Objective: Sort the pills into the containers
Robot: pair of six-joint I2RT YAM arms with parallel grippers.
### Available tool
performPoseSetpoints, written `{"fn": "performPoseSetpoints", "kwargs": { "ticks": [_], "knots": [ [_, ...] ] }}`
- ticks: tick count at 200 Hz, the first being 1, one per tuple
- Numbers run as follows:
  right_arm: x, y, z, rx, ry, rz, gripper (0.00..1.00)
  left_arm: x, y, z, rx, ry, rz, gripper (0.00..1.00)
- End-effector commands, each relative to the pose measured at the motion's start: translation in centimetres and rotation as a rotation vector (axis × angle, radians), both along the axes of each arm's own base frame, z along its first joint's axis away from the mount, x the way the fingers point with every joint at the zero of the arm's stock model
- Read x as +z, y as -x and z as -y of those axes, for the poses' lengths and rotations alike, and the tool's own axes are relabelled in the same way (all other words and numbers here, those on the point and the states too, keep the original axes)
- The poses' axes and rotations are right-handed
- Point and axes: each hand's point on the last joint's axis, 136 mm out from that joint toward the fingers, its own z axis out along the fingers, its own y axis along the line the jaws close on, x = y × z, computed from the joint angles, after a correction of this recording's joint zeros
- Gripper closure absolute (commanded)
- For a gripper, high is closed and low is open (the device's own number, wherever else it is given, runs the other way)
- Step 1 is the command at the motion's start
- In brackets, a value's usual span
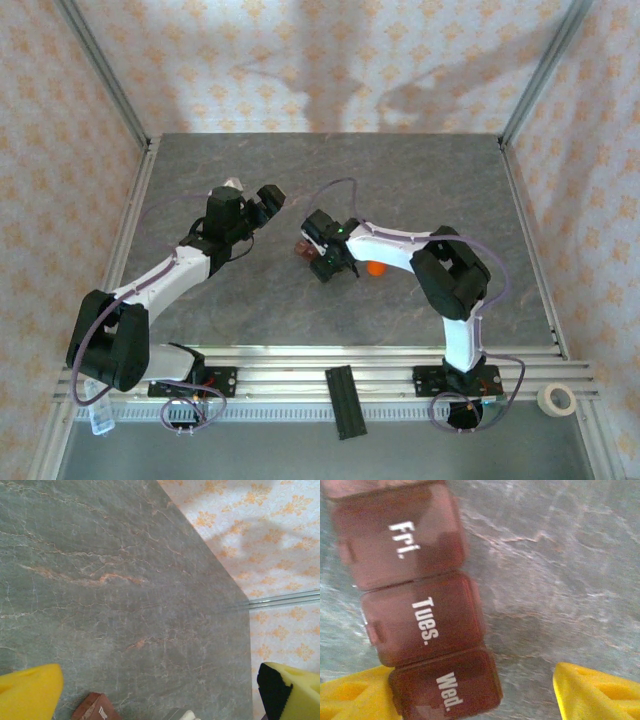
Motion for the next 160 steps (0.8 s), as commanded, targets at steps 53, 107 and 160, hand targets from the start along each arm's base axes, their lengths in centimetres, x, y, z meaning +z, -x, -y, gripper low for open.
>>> {"fn": "performPoseSetpoints", "kwargs": {
  "ticks": [53,107,160],
  "knots": [
    [2.6,-4.3,5.1,-0.129,0.140,0.096,0.26,1.1,-0.3,0.0,-0.016,-0.003,0.019,0.00],
    [6.3,-4.1,3.6,-0.171,-0.056,0.044,0.26,0.2,0.2,-0.1,-0.041,-0.057,-0.017,0.00],
    [7.0,-6.1,3.5,-0.322,-0.273,-0.094,0.25,-2.7,1.9,-1.1,-0.127,-0.294,-0.179,0.00]
  ]
}}
